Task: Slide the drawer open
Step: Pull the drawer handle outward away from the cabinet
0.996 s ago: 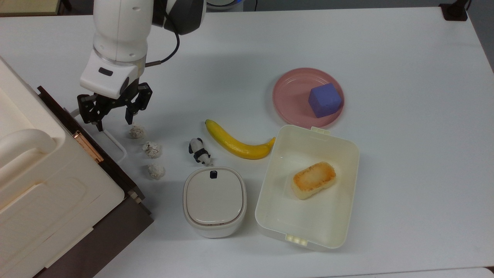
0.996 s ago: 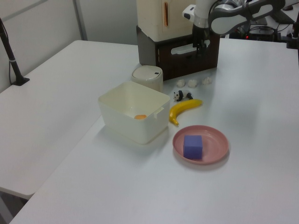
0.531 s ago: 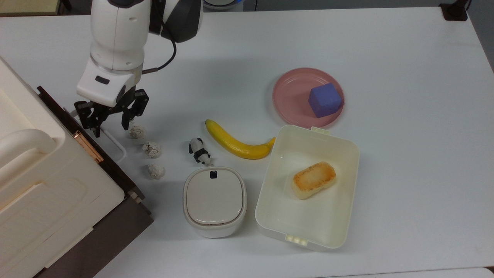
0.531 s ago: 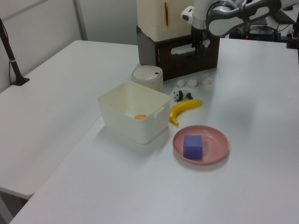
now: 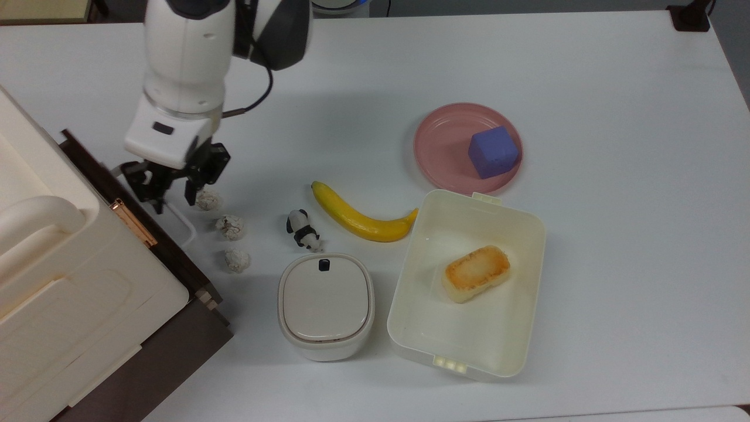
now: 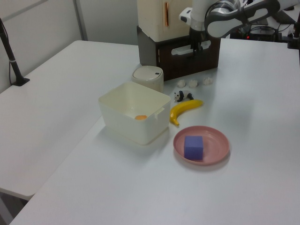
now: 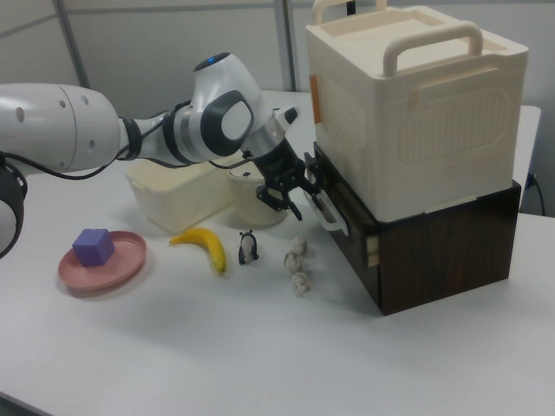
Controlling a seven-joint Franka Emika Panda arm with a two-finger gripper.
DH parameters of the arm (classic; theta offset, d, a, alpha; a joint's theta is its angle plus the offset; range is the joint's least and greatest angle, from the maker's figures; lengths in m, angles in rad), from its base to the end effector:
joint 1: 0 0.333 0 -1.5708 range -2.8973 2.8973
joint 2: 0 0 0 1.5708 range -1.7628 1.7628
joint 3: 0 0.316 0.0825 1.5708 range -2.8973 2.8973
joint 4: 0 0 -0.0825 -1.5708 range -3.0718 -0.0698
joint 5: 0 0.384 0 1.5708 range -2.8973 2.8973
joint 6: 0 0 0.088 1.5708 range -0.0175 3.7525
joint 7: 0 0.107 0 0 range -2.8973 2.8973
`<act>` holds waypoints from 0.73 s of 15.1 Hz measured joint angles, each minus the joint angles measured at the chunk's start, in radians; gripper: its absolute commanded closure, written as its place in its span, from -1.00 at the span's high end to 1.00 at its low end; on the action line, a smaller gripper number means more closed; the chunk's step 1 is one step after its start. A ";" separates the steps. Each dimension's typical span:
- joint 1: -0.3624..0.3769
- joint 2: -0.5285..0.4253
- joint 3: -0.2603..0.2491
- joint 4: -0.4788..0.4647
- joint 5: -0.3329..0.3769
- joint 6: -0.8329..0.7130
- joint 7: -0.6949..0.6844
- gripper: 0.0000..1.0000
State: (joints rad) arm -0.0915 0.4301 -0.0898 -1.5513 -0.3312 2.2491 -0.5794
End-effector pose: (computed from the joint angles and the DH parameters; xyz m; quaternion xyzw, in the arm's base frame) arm 0.6939 -0.1269 0.4310 0.9369 0.2825 0.0631 0.1962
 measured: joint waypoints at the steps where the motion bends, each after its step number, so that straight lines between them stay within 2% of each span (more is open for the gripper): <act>1: 0.015 -0.002 -0.001 0.000 -0.007 -0.014 0.000 -0.16; 5: 0.053 -0.035 -0.004 -0.030 -0.015 -0.087 0.004 -0.17; 9: 0.107 -0.130 0.005 -0.147 -0.010 -0.164 0.003 -0.14; 10: 0.129 -0.164 0.009 -0.192 -0.010 -0.195 0.003 -0.08; 11: 0.141 -0.185 0.010 -0.214 -0.003 -0.220 0.003 0.21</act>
State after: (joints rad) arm 0.0494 0.2452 -0.0802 -1.7652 -0.3343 2.0291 -0.5760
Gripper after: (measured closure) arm 0.573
